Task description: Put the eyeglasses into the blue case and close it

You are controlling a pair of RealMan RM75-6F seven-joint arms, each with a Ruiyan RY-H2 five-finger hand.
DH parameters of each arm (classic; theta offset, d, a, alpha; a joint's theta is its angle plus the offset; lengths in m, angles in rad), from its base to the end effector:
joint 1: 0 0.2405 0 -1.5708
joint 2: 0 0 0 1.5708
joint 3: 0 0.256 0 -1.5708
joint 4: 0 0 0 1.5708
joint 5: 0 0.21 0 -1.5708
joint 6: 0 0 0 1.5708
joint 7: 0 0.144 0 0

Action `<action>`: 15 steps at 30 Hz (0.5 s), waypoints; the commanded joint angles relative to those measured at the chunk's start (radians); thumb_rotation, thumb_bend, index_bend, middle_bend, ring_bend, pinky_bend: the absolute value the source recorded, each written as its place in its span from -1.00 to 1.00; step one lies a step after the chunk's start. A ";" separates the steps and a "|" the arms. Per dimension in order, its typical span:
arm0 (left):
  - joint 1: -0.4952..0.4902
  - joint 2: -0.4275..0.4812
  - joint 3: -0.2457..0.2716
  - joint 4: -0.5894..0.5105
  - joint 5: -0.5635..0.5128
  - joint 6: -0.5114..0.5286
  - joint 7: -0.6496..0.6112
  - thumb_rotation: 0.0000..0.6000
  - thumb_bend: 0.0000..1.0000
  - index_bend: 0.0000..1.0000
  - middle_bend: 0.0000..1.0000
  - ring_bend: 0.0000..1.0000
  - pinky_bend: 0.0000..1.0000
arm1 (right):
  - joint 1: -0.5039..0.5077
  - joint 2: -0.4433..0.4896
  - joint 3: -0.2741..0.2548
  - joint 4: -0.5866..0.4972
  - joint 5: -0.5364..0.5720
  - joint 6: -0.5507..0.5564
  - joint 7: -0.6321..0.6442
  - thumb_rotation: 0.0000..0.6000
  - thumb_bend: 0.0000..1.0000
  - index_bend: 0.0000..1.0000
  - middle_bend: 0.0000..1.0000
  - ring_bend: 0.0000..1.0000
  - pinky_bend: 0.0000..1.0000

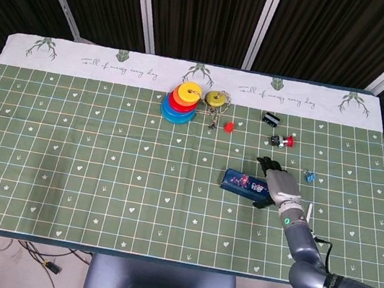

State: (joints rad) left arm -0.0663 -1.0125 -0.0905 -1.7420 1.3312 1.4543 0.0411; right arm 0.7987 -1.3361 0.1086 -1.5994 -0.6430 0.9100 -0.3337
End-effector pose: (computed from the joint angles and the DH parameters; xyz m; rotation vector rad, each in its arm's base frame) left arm -0.3157 0.1804 0.1904 -1.2392 -0.9656 -0.8118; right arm -0.2050 -0.3544 0.0355 1.6257 -1.2770 0.6684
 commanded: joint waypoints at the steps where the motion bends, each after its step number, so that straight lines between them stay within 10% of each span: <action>1: 0.001 0.000 0.000 0.000 0.001 0.002 -0.001 1.00 -0.38 -0.53 -0.99 -1.00 -1.00 | -0.128 0.059 -0.038 -0.109 -0.182 0.170 0.091 1.00 -0.75 -1.00 -0.97 -0.93 -0.58; 15: 0.004 -0.006 0.002 0.004 0.020 0.018 0.007 1.00 -0.38 -0.58 -0.99 -1.00 -1.00 | -0.533 0.043 -0.254 -0.078 -0.656 0.657 0.224 1.00 -0.75 -1.00 -0.97 -0.93 -0.59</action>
State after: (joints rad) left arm -0.0629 -1.0180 -0.0884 -1.7387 1.3503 1.4717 0.0479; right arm 0.3284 -1.2747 -0.1114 -1.7014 -1.2575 1.5021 -0.1163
